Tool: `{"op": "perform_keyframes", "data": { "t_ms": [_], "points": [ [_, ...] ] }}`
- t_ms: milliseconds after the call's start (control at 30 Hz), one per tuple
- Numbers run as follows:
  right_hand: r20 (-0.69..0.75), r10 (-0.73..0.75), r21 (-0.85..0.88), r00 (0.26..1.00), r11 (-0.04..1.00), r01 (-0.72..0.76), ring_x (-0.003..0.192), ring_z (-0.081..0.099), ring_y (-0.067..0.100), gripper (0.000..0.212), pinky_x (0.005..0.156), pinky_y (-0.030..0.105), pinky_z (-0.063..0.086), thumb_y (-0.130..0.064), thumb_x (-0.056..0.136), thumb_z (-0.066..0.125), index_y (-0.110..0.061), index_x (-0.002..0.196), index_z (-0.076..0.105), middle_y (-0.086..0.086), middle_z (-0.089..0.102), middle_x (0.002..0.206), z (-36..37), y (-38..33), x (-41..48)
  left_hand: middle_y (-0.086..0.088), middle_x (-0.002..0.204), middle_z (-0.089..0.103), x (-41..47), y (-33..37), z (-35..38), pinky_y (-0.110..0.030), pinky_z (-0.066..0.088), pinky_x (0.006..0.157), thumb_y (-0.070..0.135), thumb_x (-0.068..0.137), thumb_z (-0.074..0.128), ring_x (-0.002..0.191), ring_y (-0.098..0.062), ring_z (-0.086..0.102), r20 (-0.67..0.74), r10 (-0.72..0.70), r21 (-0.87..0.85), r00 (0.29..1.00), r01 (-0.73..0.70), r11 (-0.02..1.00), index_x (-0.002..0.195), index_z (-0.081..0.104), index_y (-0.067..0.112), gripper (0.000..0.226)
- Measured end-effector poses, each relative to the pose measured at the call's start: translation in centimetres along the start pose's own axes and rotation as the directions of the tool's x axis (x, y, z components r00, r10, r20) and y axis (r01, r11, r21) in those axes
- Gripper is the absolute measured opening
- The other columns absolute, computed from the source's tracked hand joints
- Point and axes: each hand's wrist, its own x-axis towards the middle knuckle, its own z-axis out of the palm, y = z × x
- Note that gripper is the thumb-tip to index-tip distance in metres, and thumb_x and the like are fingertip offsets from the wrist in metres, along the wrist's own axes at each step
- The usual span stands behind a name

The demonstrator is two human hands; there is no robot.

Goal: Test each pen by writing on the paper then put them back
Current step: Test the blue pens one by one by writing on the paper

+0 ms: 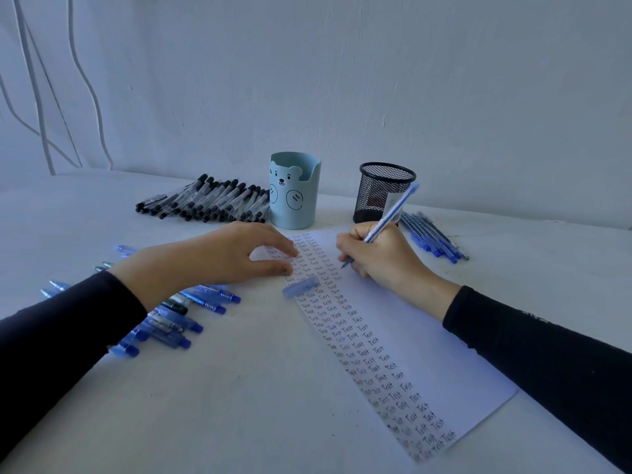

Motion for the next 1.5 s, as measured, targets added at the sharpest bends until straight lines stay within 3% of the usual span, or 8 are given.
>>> {"op": "perform_keyframes", "data": {
  "t_ms": [167, 467, 667, 767, 1000, 1133, 1333, 1500],
  "points": [
    [0.043, 0.0, 0.045, 0.999, 0.999, -0.002, 0.05, 0.052, 0.007, 0.027, 0.047, 0.017, 0.042, -0.035, 0.089, 0.069, -0.01, 0.088, 0.059, 0.003, 0.066, 0.063, -0.8, -0.2, 0.2, 0.025, 0.133, 0.053, 0.0, 0.0, 0.0, -0.019, 0.033, 0.106, 0.06, 0.08, 0.056, 0.12, 0.007, 0.046, 0.008, -0.008, -0.006, 1.0, 0.008, 1.0, 0.122, 0.061, 0.041, 0.046],
    [0.317, 0.189, 0.348, 0.929, 0.888, -0.3, 0.079, 0.058, 0.015, 0.036, 0.069, 0.026, 0.052, -0.02, 0.087, 0.06, -0.008, 0.121, 0.058, 0.007, 0.065, 0.108, -3.4, -0.7, 1.4, 0.024, 0.131, 0.053, -0.1, -0.1, 0.0, -0.008, 0.029, 0.1, 0.06, 0.08, 0.055, 0.118, 0.009, 0.046, 0.007, 0.003, -0.011, 1.0, -0.003, 1.0, 0.122, 0.061, 0.04, 0.047],
    [0.133, -0.073, -0.056, 0.988, 0.995, 0.081, 0.068, 0.056, 0.005, 0.01, 0.065, 0.017, 0.046, -0.02, 0.102, 0.05, -0.013, 0.103, 0.058, 0.002, 0.057, 0.087, -4.1, -0.2, 1.5, 0.025, 0.131, 0.053, -0.1, -0.1, 0.1, -0.011, 0.03, 0.1, 0.053, 0.084, 0.06, 0.117, 0.01, 0.046, -0.007, -0.01, -0.021, 1.0, 0.01, 1.0, 0.12, 0.062, 0.042, 0.038],
    [0.261, -0.257, -0.443, 0.931, 0.825, 0.352, 0.086, 0.053, -0.003, 0.037, 0.076, 0.005, 0.04, 0.003, 0.098, 0.045, -0.019, 0.127, 0.053, -0.001, 0.054, 0.108, -4.8, 0.4, 1.8, 0.024, 0.13, 0.054, 0.0, -0.1, 0.1, -0.005, 0.029, 0.094, 0.052, 0.085, 0.061, 0.115, 0.01, 0.046, -0.012, -0.003, -0.012, 1.0, 0.003, 1.0, 0.121, 0.062, 0.041, 0.037],
    [0.14, -0.048, 0.154, 0.989, 0.988, 0.026, 0.082, 0.064, 0.017, 0.025, 0.079, 0.034, 0.054, -0.003, 0.095, 0.04, -0.016, 0.104, 0.06, 0.011, 0.058, 0.098, -5.0, -1.3, 2.6, 0.024, 0.131, 0.054, -0.1, -0.1, 0.1, -0.011, 0.03, 0.099, 0.052, 0.085, 0.061, 0.116, 0.009, 0.046, -0.012, -0.002, -0.009, 1.0, 0.002, 1.0, 0.121, 0.062, 0.041, 0.038],
    [0.341, -0.053, -0.139, 0.939, 0.985, 0.106, 0.088, 0.065, 0.004, 0.028, 0.076, 0.017, 0.049, -0.001, 0.102, 0.043, -0.023, 0.119, 0.038, -0.002, 0.072, 0.108, -5.7, -0.8, 2.3, 0.024, 0.132, 0.053, 0.0, -0.2, 0.1, -0.015, 0.032, 0.102, 0.053, 0.084, 0.06, 0.117, 0.008, 0.047, -0.006, -0.001, -0.008, 1.0, 0.001, 1.0, 0.121, 0.061, 0.042, 0.039],
    [0.467, -0.065, -0.482, 0.882, 0.818, 0.315, 0.089, 0.059, -0.004, 0.029, 0.087, 0.016, 0.047, -0.011, 0.093, 0.064, -0.039, 0.096, 0.069, -0.01, 0.06, 0.103, -5.9, -0.6, 2.3, 0.024, 0.131, 0.053, -0.1, -0.3, 0.1, -0.015, 0.032, 0.102, 0.055, 0.084, 0.06, 0.118, 0.007, 0.047, -0.014, 0.008, -0.003, 1.0, -0.008, 1.0, 0.121, 0.061, 0.042, 0.039],
    [0.533, -0.083, -0.523, 0.842, 0.749, 0.406, 0.092, 0.057, 0.003, 0.03, 0.085, 0.019, 0.045, -0.01, 0.093, 0.065, -0.032, 0.111, 0.074, -0.016, 0.059, 0.094, -5.2, -0.6, 2.0, 0.023, 0.13, 0.054, 0.0, -0.2, 0.1, -0.01, 0.032, 0.097, 0.052, 0.085, 0.06, 0.117, 0.007, 0.047, -0.025, 0.011, -0.011, 1.0, -0.011, 1.0, 0.12, 0.062, 0.041, 0.037]
  ]
}}
